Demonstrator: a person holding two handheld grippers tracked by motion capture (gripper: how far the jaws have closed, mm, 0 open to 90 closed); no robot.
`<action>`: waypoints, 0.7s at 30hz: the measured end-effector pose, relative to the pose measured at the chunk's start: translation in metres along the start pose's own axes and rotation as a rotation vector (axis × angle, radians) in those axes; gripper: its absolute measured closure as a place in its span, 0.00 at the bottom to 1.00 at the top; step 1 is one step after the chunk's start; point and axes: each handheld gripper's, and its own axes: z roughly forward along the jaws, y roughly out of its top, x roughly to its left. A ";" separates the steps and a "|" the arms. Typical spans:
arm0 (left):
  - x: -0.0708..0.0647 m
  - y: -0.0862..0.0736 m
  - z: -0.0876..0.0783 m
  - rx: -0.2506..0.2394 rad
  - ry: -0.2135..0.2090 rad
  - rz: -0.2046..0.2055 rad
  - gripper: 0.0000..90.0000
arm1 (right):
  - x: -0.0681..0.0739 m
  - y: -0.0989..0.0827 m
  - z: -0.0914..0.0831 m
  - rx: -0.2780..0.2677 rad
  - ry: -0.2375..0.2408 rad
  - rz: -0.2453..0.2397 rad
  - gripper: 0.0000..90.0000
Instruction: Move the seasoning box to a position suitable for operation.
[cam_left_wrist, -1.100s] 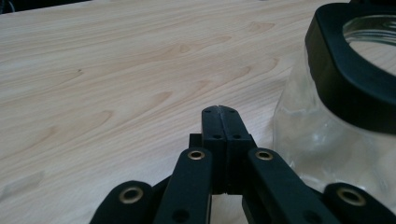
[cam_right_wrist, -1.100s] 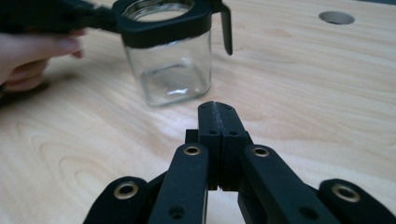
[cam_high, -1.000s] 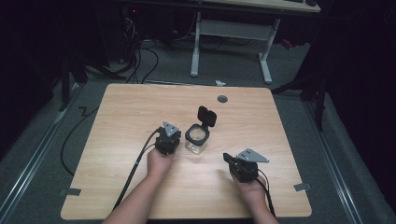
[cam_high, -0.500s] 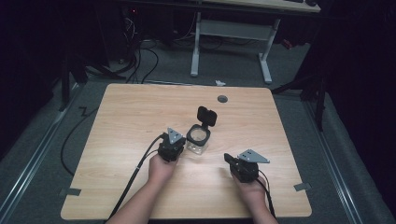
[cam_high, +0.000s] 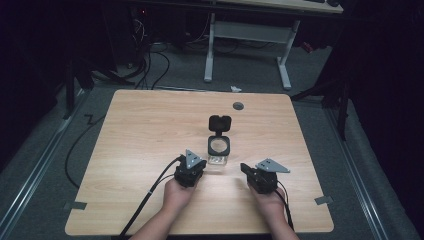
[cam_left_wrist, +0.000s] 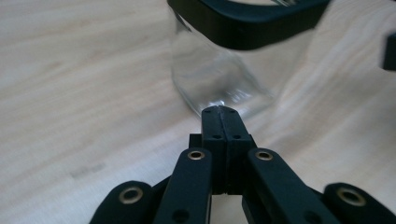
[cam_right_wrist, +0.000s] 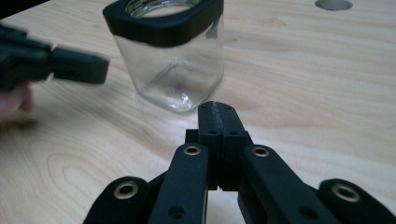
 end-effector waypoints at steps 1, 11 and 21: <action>0.000 0.000 0.000 0.000 0.000 0.000 1.00 | -0.001 0.006 0.001 -0.008 0.001 -0.002 1.00; -0.026 -0.012 0.015 0.007 -0.025 0.055 1.00 | -0.015 0.091 0.022 -0.091 -0.004 0.015 1.00; -0.024 -0.007 0.024 0.012 -0.028 0.066 1.00 | -0.019 0.168 0.063 -0.091 -0.003 0.007 1.00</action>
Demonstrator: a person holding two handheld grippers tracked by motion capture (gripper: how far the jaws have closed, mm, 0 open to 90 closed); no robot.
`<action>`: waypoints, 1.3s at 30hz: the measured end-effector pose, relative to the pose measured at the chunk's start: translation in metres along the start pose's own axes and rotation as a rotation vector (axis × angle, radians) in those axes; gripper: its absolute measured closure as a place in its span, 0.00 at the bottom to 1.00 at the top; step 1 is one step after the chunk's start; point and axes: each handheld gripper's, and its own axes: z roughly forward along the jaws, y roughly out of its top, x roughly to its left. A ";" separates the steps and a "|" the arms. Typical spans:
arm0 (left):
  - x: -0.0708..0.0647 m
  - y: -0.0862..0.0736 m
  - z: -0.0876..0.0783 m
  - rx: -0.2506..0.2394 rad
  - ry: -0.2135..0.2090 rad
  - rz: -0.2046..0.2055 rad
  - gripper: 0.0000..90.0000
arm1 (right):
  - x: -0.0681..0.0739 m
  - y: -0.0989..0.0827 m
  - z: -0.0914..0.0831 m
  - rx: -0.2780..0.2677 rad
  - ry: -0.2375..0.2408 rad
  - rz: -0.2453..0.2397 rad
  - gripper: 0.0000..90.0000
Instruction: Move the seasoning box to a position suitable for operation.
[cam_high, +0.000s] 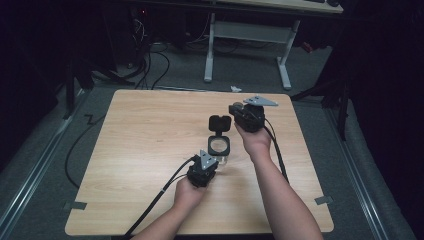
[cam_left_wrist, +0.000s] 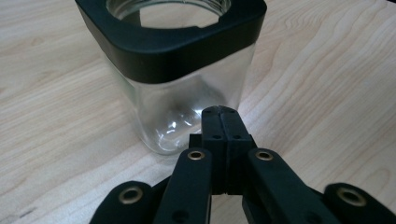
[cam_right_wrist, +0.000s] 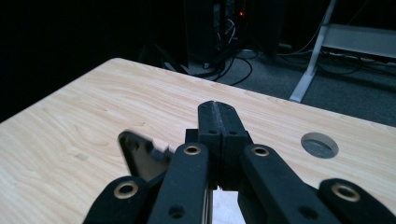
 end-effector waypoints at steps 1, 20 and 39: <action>0.001 0.000 0.001 0.004 0.002 -0.001 1.00 | 0.000 0.001 0.004 0.002 0.006 -0.004 1.00; -0.001 -0.006 0.006 0.004 -0.006 -0.013 1.00 | 0.014 -0.018 -0.005 0.039 0.029 -0.040 1.00; -0.003 -0.006 0.003 0.005 -0.011 -0.010 1.00 | 0.042 -0.093 -0.029 0.075 0.084 -0.050 1.00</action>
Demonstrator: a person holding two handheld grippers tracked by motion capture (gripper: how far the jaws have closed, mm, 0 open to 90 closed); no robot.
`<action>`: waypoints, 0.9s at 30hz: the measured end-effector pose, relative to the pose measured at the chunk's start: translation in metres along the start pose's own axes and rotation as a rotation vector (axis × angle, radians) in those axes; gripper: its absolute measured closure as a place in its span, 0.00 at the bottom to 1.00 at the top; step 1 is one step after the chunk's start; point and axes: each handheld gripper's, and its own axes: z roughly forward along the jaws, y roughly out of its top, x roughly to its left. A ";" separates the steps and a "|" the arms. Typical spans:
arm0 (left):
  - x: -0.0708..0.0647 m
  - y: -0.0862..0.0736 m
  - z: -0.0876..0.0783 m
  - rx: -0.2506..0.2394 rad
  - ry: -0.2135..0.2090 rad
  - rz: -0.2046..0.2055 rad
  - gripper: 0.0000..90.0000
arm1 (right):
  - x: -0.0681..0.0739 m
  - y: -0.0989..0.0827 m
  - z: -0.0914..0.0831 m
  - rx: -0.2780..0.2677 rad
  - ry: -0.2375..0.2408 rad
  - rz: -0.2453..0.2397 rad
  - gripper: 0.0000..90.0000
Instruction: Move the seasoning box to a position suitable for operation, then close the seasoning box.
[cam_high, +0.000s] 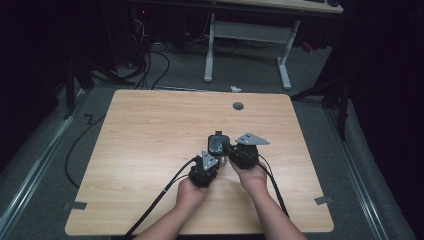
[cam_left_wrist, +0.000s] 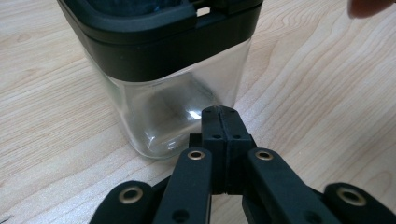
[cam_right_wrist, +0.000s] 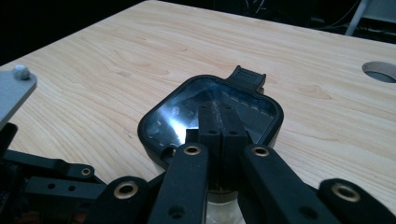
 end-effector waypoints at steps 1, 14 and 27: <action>0.000 0.000 0.000 0.000 0.000 0.000 1.00 | 0.000 0.000 0.000 0.000 0.000 0.000 1.00; 0.019 0.022 -0.059 -0.041 -0.015 0.037 0.87 | -0.021 -0.020 -0.046 -0.055 -0.110 0.023 0.87; 0.121 0.055 -0.126 -0.090 0.182 0.035 0.56 | -0.061 -0.104 -0.102 0.007 -0.301 0.112 0.45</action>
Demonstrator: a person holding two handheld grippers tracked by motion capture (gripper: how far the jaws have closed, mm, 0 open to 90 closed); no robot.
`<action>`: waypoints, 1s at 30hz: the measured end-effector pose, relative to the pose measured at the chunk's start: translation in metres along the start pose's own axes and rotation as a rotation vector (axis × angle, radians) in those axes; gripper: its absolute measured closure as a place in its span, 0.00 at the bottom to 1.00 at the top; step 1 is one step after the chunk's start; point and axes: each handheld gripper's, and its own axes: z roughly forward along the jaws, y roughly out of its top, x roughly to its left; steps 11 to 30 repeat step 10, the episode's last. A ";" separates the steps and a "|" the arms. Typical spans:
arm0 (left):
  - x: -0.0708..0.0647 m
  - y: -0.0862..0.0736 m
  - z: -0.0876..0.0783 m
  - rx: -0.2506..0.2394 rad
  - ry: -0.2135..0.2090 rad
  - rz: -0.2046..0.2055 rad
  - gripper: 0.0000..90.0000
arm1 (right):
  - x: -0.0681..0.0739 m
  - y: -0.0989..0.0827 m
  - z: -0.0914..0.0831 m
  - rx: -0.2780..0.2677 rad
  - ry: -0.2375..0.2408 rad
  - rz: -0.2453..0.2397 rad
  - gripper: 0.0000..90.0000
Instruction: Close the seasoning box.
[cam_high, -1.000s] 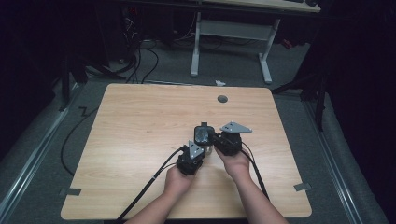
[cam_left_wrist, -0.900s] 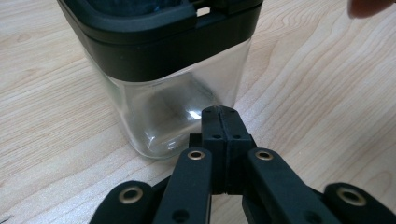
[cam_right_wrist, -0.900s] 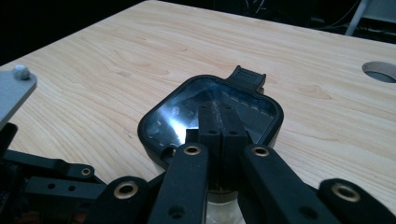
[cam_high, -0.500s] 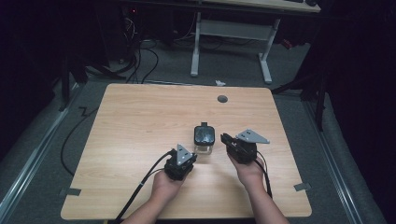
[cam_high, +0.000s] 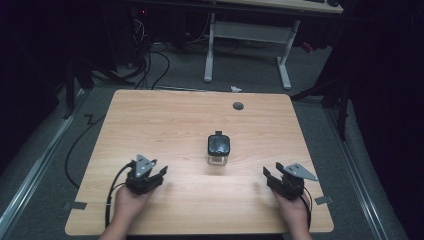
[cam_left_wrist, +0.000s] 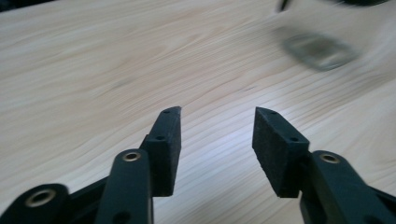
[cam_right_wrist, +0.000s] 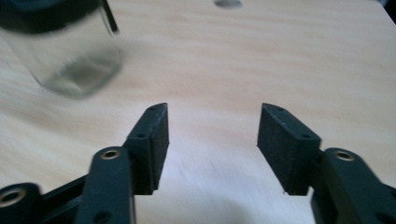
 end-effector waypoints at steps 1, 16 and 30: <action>0.010 0.001 -0.006 -0.011 0.017 -0.014 0.56 | -0.003 -0.004 -0.004 0.007 -0.012 -0.003 0.42; 0.049 0.009 -0.035 -0.062 0.102 -0.098 0.53 | -0.009 -0.009 -0.005 0.003 -0.014 0.024 0.34; 0.049 0.009 -0.035 -0.062 0.102 -0.098 0.53 | -0.009 -0.009 -0.005 0.003 -0.014 0.024 0.34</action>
